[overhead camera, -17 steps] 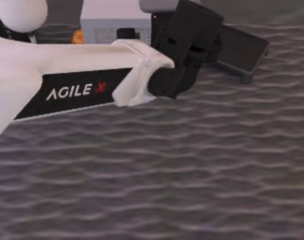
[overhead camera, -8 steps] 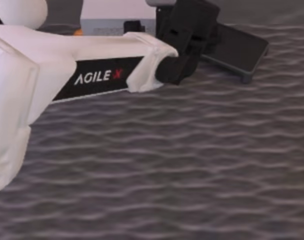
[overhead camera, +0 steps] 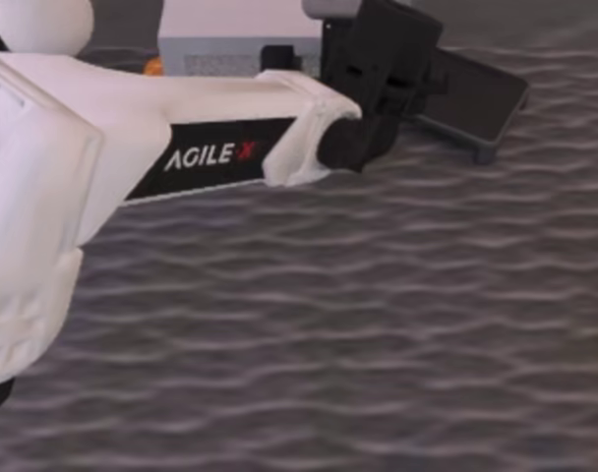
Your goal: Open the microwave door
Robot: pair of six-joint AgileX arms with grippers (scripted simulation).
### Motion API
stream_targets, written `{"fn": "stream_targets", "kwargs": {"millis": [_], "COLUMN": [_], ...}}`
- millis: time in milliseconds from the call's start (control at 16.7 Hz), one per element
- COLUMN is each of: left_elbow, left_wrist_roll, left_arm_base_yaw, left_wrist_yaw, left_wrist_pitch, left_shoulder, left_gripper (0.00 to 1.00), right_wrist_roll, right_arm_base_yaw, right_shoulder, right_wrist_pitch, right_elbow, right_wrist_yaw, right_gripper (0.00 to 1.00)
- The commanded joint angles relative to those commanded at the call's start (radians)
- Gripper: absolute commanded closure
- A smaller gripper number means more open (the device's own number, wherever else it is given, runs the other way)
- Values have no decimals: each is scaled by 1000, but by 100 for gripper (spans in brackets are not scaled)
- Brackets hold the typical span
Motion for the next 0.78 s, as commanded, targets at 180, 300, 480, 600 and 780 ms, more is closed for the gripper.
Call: {"fn": "stream_targets", "kwargs": {"millis": [180, 300, 480, 600, 780], "left_elbow": [0, 0, 0, 0, 0], "left_wrist_roll": [0, 0, 0, 0, 0], "left_arm_base_yaw": [0, 0, 0, 0, 0], "left_wrist_yaw": [0, 0, 0, 0, 0], "left_wrist_pitch": [0, 0, 0, 0, 0], "left_shoulder": [0, 0, 0, 0, 0], "left_gripper": [30, 45, 68, 83, 100], "right_wrist_roll": [0, 0, 0, 0, 0], "right_arm_base_yaw": [0, 0, 0, 0, 0], "right_shoulder": [0, 0, 0, 0, 0], "right_wrist_pitch": [0, 0, 0, 0, 0], "right_elbow": [0, 0, 0, 0, 0], "right_wrist_yaw": [0, 0, 0, 0, 0], "right_gripper": [0, 0, 0, 0, 0]}}
